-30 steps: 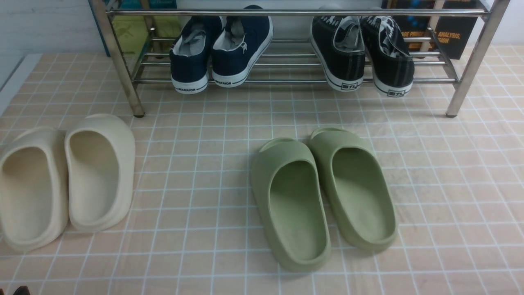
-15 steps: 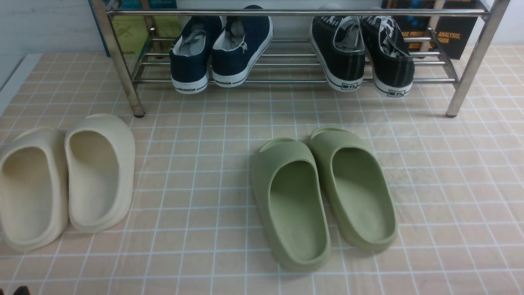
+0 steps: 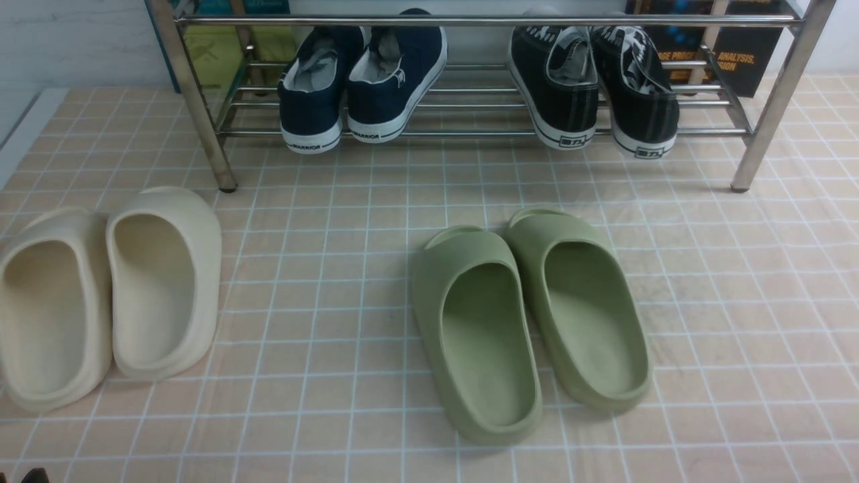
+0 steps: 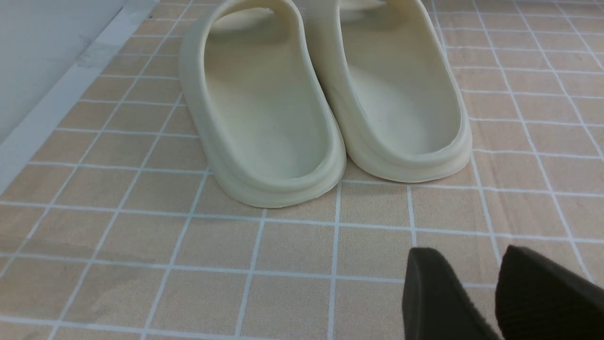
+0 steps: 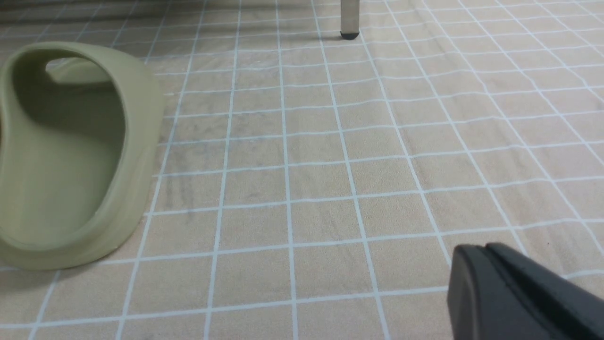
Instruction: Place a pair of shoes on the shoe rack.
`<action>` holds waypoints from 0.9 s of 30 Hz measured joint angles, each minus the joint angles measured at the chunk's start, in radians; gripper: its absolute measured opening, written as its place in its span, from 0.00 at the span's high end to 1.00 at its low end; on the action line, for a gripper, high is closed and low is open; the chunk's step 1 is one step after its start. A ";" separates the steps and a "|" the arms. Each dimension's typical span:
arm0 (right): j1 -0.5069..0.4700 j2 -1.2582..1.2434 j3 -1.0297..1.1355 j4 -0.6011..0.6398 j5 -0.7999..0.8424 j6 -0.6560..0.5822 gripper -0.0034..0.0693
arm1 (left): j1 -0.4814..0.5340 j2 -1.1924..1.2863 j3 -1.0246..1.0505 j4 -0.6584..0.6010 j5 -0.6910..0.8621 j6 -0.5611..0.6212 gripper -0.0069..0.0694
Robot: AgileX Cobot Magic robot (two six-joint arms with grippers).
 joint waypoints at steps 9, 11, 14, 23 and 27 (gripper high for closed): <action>0.000 0.000 0.000 0.000 0.000 -0.001 0.91 | 0.000 0.000 0.000 0.000 -0.001 0.000 0.60; 0.000 0.000 0.000 0.000 0.000 -0.001 0.90 | 0.000 0.000 0.000 0.001 -0.001 0.000 0.60; 0.000 0.000 0.000 0.000 0.000 -0.001 0.90 | 0.000 0.000 0.000 0.001 -0.001 0.000 0.60; 0.000 0.000 0.000 0.000 0.000 -0.001 0.88 | 0.000 0.000 0.000 0.001 -0.001 0.000 0.60; 0.000 0.000 0.000 0.000 0.000 -0.001 0.87 | 0.000 0.000 0.000 0.001 -0.001 0.000 0.60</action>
